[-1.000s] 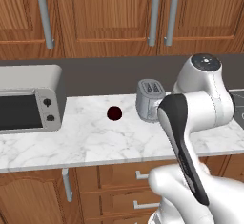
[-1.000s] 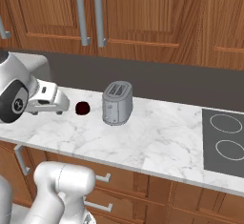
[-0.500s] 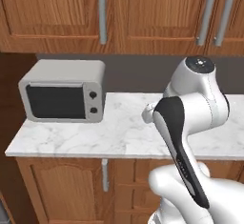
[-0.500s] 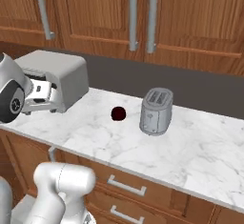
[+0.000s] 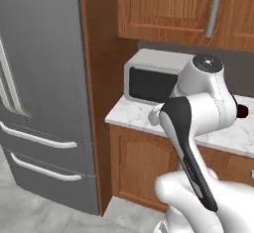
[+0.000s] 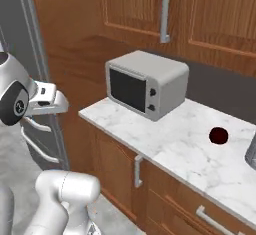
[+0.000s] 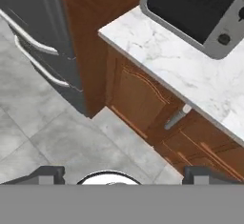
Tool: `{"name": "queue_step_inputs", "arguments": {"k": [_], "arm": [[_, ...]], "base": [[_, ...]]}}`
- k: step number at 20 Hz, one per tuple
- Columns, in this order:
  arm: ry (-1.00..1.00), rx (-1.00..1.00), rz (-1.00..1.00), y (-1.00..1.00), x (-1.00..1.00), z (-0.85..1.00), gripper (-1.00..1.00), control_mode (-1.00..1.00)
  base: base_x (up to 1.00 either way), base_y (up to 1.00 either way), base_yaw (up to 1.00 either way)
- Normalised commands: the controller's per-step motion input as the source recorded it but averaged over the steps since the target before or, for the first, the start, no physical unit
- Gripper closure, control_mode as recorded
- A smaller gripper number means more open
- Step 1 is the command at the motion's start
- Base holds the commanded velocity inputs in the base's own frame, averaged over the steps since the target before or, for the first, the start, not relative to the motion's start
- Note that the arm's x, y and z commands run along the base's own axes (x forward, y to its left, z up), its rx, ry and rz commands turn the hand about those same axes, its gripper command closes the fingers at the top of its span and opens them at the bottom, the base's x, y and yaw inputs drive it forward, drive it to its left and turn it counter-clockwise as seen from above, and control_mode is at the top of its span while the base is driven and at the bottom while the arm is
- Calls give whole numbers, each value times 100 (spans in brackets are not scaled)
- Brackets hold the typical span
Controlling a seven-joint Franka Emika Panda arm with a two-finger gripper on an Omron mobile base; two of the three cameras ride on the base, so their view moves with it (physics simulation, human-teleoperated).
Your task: Clear the mugs and bowl far away from the sink.
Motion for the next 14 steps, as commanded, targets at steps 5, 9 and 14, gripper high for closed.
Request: {"name": "queue_step_inputs", "arguments": {"k": [5, 9, 14], "arm": [[0, 0, 0, 0, 0, 0, -100, 100], [0, 0, 0, 0, 0, 0, -100, 100], [0, 0, 0, 0, 0, 0, -100, 100]], "base": [[-63, 100, 66], [-65, 80, 67], [-69, 72, 72]]}}
